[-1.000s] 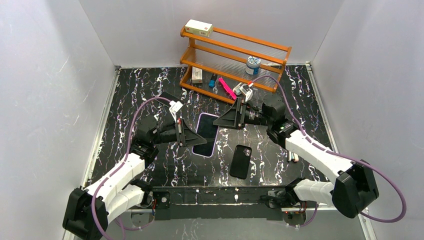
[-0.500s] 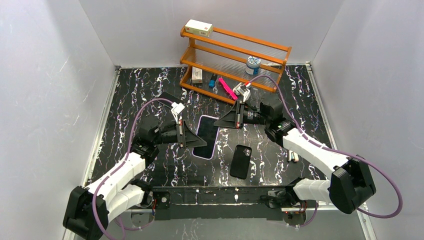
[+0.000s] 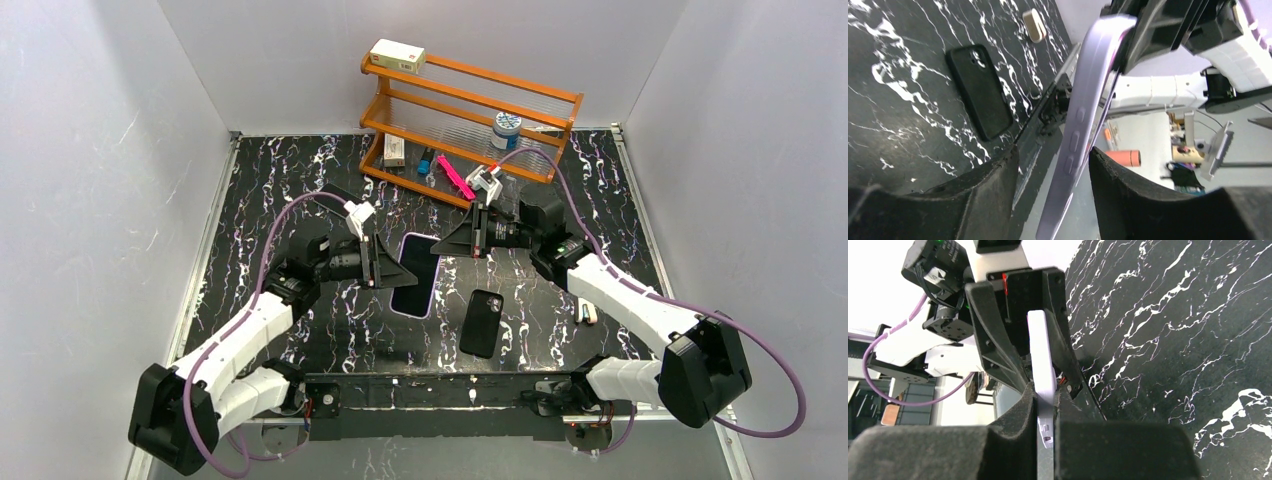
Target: Put the phone into the phone case
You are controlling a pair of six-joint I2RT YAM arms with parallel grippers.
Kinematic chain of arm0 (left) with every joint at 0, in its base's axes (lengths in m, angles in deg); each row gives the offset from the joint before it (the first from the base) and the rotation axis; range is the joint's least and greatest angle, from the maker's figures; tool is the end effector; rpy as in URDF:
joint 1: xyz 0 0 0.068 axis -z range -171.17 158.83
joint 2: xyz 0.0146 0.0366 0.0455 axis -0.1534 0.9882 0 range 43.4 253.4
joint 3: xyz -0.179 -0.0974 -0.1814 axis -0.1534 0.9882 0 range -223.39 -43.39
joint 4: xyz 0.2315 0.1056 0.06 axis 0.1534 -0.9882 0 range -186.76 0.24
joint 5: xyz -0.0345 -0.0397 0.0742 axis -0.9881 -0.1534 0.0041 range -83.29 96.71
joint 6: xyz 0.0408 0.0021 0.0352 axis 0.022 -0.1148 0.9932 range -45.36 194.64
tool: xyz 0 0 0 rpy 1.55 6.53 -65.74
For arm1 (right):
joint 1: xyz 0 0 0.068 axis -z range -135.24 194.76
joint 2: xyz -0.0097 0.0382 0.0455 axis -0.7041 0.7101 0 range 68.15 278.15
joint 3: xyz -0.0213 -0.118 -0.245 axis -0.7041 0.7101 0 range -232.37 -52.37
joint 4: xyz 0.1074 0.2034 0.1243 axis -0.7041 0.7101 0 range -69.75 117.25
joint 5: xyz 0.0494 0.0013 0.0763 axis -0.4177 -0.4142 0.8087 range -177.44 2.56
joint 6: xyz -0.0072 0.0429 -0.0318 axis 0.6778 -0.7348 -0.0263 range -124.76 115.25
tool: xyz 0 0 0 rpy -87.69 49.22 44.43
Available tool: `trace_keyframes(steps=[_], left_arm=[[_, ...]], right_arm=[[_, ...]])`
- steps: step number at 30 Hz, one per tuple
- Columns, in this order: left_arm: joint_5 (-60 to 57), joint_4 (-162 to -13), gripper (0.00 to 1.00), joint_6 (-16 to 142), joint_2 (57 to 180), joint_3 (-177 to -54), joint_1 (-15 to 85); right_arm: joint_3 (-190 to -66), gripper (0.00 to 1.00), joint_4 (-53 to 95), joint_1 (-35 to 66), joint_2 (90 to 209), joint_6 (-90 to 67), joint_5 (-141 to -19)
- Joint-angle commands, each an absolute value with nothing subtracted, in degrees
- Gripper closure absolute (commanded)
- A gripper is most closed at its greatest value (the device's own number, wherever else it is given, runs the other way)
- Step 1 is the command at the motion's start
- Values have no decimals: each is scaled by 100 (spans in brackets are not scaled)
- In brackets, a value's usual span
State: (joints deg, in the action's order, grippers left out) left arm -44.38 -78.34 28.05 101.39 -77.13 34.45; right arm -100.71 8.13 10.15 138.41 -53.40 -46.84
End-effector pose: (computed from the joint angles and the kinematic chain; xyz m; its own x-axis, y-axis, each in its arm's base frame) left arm 0.1882 -0.1210 0.2700 -0.8319 -0.1070 -0.5445 0.5113 0.2336 -0.8271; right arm 0.2173 0.1782 0.3089 -0.8125 0.1318 -0.5679 -0.5285 0.2449 0.8129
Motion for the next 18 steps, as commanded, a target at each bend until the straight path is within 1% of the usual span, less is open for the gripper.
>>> trace_keyframes(steps=[1,6,9,10,12,13,15,16,17,18], left_arm=[[-3788,-8170,47,2944,9782,-8190,3434],[-3434,-8277,46,3075,9712,-8295,3433],[-3421,-8138,49,3020,9686,-8231,3432],[-3439,-8066,51,2986,9684,-8206,3432],[-3433,-8004,60,2965,9673,-8175,3432],[-3405,-7993,70,2945,9679,-8160,3436],[-3370,-7976,86,2928,9696,-8137,3432],[-3362,-7981,96,2947,9708,-8124,3432],[-3321,-8009,100,2993,9715,-8110,3433],[-3262,-8074,100,3060,9718,-8098,3433]], right_arm=[[-10239,99,428,990,13711,-5503,-4186],[-10001,99,35,987,13757,-5829,-3961],[-9919,99,-103,988,13798,-5964,-3910],[-9914,99,-98,987,13820,-5980,-3899],[-9897,99,-97,988,13865,-5994,-3874],[-9881,99,-99,987,13879,-6002,-3881],[-9857,99,-97,994,13898,-6004,-3897],[-9841,99,-71,987,13899,-5999,-3929],[-9827,99,-25,986,13892,-5970,-3975],[-9823,99,86,988,13890,-5931,-4061]])
